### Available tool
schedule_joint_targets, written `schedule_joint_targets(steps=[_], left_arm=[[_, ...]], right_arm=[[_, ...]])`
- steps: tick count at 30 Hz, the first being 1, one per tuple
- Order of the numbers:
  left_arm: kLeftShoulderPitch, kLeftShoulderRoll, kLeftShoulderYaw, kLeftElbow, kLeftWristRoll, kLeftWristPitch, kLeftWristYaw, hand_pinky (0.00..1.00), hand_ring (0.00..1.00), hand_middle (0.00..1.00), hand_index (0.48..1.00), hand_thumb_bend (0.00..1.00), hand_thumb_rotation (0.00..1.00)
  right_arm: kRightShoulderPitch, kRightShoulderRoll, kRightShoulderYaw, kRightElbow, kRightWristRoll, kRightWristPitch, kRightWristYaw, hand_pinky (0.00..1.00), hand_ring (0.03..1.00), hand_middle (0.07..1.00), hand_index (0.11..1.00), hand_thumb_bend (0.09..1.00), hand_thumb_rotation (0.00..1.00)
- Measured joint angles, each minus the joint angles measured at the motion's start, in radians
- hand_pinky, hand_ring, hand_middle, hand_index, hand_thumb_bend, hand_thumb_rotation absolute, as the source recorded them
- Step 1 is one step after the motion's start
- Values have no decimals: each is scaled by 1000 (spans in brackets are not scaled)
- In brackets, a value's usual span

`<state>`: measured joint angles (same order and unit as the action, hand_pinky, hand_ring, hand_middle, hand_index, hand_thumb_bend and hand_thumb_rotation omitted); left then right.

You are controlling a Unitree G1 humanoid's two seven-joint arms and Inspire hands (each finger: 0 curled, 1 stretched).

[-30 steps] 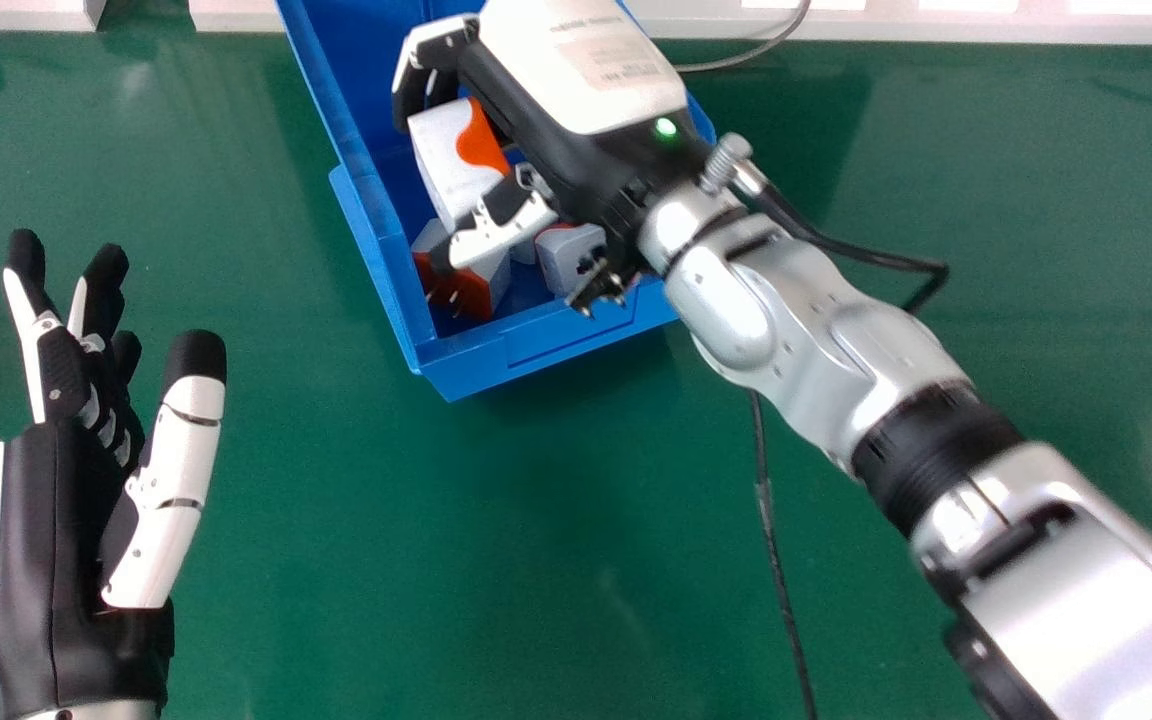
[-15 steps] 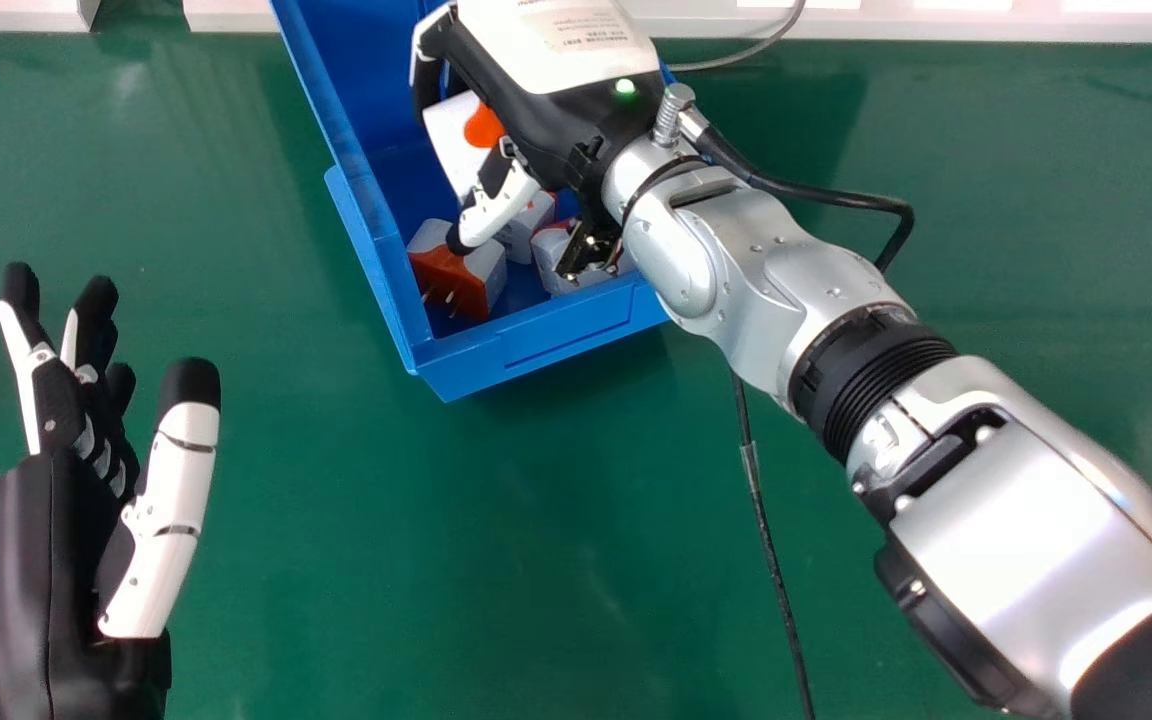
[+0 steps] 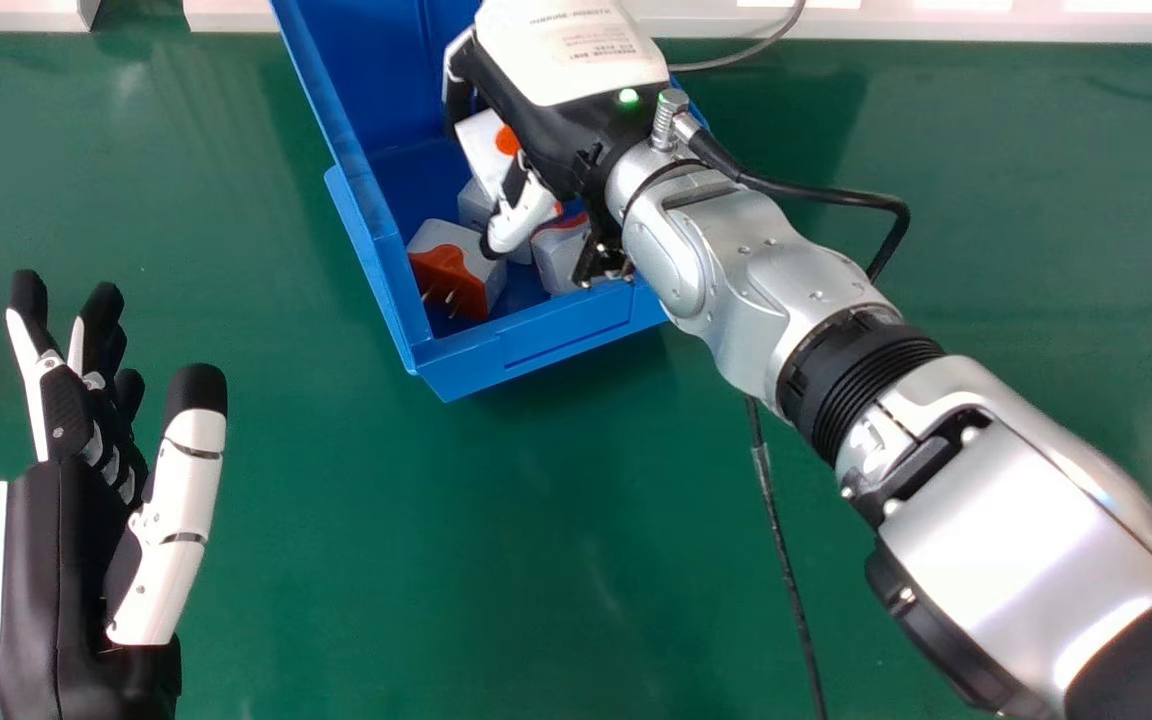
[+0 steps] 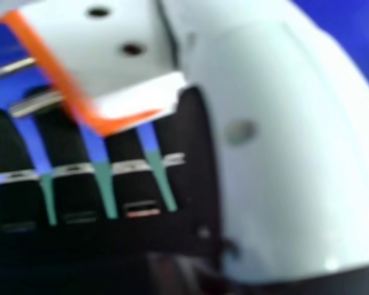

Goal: Pick all objects and put in blue box

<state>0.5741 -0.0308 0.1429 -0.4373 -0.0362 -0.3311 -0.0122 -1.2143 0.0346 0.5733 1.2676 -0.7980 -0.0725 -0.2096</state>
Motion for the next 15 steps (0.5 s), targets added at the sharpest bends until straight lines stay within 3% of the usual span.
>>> schedule_joint_targets(steps=[3, 6, 8, 15], left_arm=[[1, -1, -1, 0, 1, -7, 1, 1000, 1000, 987, 977, 444, 640], [3, -1, -1, 0, 19, -8, 7, 1000, 1000, 984, 973, 450, 653], [4, -3, -1, 0, 24, -8, 11, 1000, 1000, 986, 976, 446, 646], [-1, -2, -4, 1, 19, -9, 10, 1000, 1000, 983, 975, 452, 655]], right_arm=[[-1, 0, 26, 0, -15, 18, 16, 756, 930, 984, 956, 653, 252], [-3, 0, 42, 0, -22, 28, 22, 794, 961, 998, 982, 645, 313], [-7, -1, 50, 0, -24, 35, 31, 811, 970, 1000, 990, 637, 341], [-10, -1, 49, 0, -17, 44, 34, 814, 973, 1000, 998, 593, 356]])
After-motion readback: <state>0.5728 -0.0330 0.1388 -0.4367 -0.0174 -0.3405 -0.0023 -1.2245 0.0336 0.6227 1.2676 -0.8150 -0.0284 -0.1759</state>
